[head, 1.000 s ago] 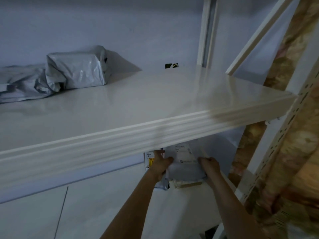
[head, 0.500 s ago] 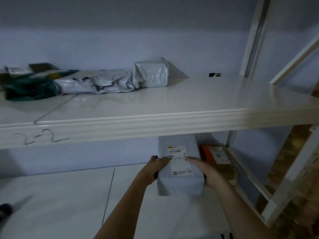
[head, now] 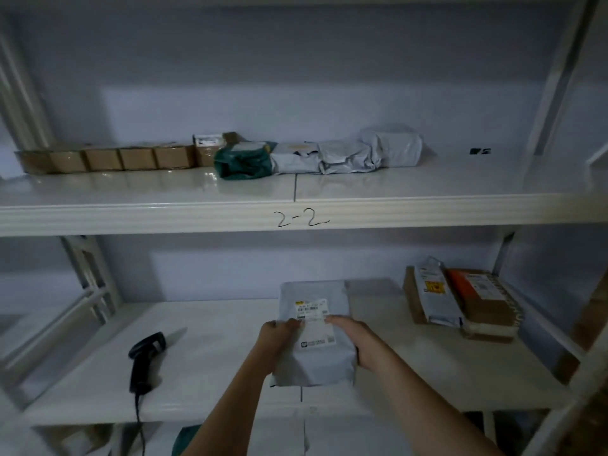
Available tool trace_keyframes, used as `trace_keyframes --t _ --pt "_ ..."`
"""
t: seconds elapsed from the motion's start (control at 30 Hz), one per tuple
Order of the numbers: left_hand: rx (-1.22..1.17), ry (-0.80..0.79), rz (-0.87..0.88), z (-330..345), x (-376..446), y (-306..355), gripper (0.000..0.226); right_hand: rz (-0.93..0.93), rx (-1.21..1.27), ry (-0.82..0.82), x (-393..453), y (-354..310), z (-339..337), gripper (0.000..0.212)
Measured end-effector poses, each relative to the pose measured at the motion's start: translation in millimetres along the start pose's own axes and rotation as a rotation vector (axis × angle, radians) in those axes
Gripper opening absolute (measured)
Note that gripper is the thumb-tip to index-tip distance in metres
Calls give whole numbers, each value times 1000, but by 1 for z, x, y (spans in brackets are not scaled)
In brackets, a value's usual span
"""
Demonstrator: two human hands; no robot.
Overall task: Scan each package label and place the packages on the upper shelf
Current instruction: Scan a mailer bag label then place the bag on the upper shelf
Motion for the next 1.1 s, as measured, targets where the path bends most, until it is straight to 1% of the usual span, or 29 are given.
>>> trace_keyframes --t 0.03,0.1,0.3,0.5,0.6,0.67,0.73,0.8,0.9,1.03,1.1 --pt "3 17 -1 -24 -3 -4 43 11 -29 -5 -2 6 21 36" --pt "10 29 1 -49 -8 -9 43 31 -66 -25 -2 15 43 37" --pt "-18 86 -16 -132 3 -29 40 61 -98 -187 25 33 127 36" --pt "61 147 -38 -211 34 -55 21 88 -93 -222 82 50 197 38" --pt "7 139 -121 -245 54 -75 19 95 -109 -197 106 53 226 39" --pt "-20 184 -187 -269 66 -85 14 86 -124 -182 120 51 242 39" --pt "-10 243 -260 -292 74 -92 16 73 -137 -172 130 46 256 39" --pt "78 288 -289 -315 81 -97 21 53 -140 -144 134 43 268 39" --pt "357 307 -284 -348 90 -105 35 26 -135 -88 139 41 281 38" --pt "389 362 -308 -384 93 -123 37 1 -109 -14 142 44 293 39" --pt "389 353 -318 -394 99 -132 36 -9 -99 41 141 48 295 40"
Point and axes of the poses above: each hand's wrist, its own x-axis towards the middle knuckle, its own z-axis out of the palm, y = z × x, the point moved 9 cm from there along x, towards the middle knuckle, and after that the axes turned 7 degrees about z, right-handed, at the moved point
